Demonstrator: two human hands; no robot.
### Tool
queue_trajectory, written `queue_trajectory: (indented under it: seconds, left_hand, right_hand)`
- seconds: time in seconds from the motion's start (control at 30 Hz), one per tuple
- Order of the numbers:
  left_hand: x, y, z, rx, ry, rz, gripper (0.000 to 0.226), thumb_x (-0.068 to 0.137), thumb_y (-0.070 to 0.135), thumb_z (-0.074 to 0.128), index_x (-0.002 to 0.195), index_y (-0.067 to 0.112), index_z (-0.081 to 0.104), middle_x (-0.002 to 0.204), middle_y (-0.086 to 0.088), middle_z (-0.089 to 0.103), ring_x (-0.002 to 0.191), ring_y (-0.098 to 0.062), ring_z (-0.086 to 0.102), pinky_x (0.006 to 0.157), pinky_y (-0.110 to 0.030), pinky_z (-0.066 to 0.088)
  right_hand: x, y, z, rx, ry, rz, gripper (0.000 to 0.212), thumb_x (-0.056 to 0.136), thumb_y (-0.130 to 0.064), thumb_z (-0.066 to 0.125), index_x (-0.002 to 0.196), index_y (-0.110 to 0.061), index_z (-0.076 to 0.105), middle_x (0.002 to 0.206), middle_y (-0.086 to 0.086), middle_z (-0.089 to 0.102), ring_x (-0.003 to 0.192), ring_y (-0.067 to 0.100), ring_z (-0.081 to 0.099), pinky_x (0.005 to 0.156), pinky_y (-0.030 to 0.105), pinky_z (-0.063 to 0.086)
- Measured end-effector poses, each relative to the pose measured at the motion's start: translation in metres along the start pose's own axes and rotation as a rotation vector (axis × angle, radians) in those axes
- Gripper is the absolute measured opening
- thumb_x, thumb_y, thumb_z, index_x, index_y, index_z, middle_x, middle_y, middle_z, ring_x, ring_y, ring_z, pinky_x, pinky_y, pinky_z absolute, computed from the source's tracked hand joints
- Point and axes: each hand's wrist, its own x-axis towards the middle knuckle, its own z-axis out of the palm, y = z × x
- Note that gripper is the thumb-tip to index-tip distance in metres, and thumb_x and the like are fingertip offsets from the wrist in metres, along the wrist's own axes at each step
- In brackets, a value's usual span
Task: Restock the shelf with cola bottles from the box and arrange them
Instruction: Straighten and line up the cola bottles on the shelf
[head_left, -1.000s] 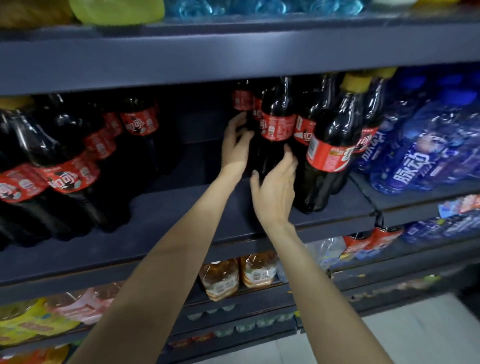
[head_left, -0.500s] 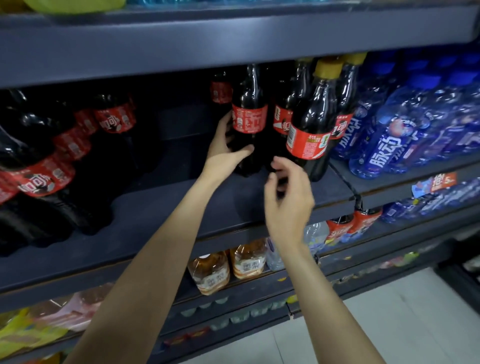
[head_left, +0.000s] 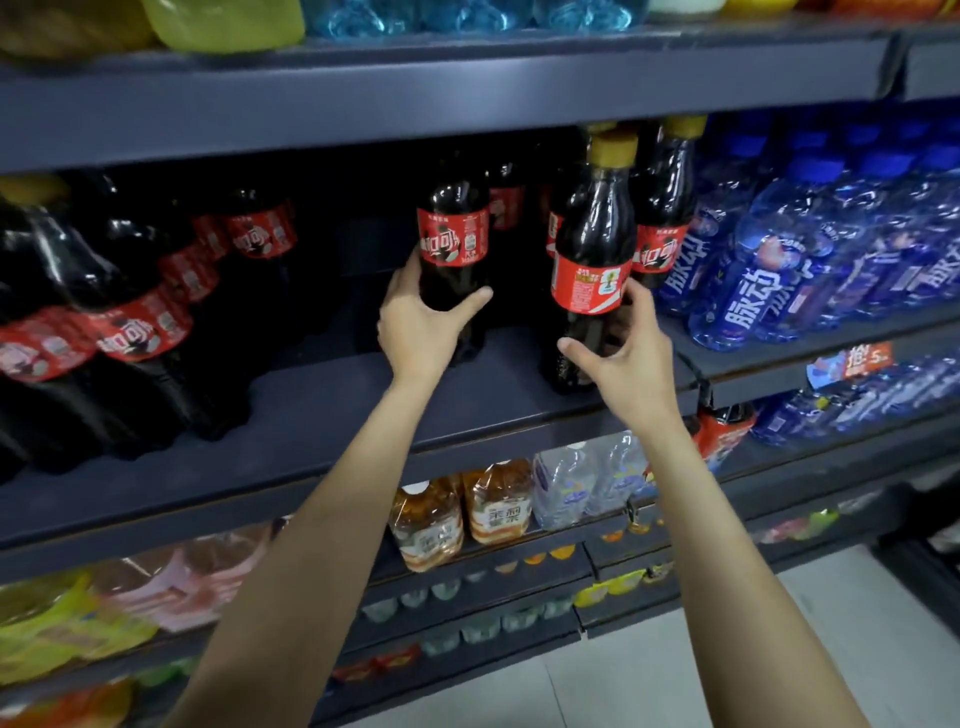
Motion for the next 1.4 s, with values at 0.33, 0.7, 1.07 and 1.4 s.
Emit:
queue_trajectory:
  seconds: [0.33, 0.7, 1.07, 1.4]
  left_hand:
    - [0.003, -0.041, -0.099, 0.242, 0.447, -0.139, 0.08, 0.07, 0.04, 0.08, 0.138, 0.016, 0.046, 0.138, -0.008, 0.045, 0.125, -0.024, 0.048, 0.1, -0.034, 0.041]
    - [0.019, -0.058, -0.058, 0.277, 0.605, -0.083, 0.078, 0.084, 0.025, 0.068, 0.147, 0.008, 0.025, 0.143, -0.015, 0.036, 0.132, -0.032, 0.036, 0.089, -0.045, 0.049]
    - [0.005, -0.061, -0.059, 0.636, 0.6, -0.067, 0.101, 0.065, -0.003, 0.064, 0.15, 0.01, 0.013, 0.146, -0.014, 0.028, 0.12, -0.026, 0.029, 0.081, -0.041, 0.053]
    - [-0.019, -0.031, -0.088, 0.644, 0.407, -0.132, 0.078, 0.086, 0.018, 0.064, 0.15, 0.017, 0.02, 0.142, -0.012, 0.036, 0.127, -0.028, 0.04, 0.075, -0.042, 0.051]
  right_hand:
    - [-0.016, -0.067, 0.091, -0.031, -0.153, -0.066, 0.075, 0.062, -0.042, 0.084, 0.121, -0.032, 0.039, 0.102, -0.009, 0.062, 0.088, 0.011, 0.058, 0.072, 0.032, 0.044]
    - [0.002, -0.08, 0.142, -0.005, -0.17, -0.032, 0.083, 0.064, -0.039, 0.084, 0.131, -0.025, 0.037, 0.123, -0.001, 0.059, 0.112, 0.021, 0.057, 0.084, 0.034, 0.046]
    - [0.024, -0.063, 0.136, -0.155, -0.422, -0.267, 0.085, 0.071, -0.053, 0.074, 0.135, -0.014, 0.035, 0.131, 0.009, 0.05, 0.118, 0.031, 0.051, 0.086, 0.041, 0.046]
    - [0.024, -0.063, 0.133, 0.166, -0.63, -0.136, 0.084, 0.066, -0.023, 0.086, 0.134, -0.022, 0.036, 0.116, -0.004, 0.063, 0.093, 0.001, 0.059, 0.089, 0.024, 0.045]
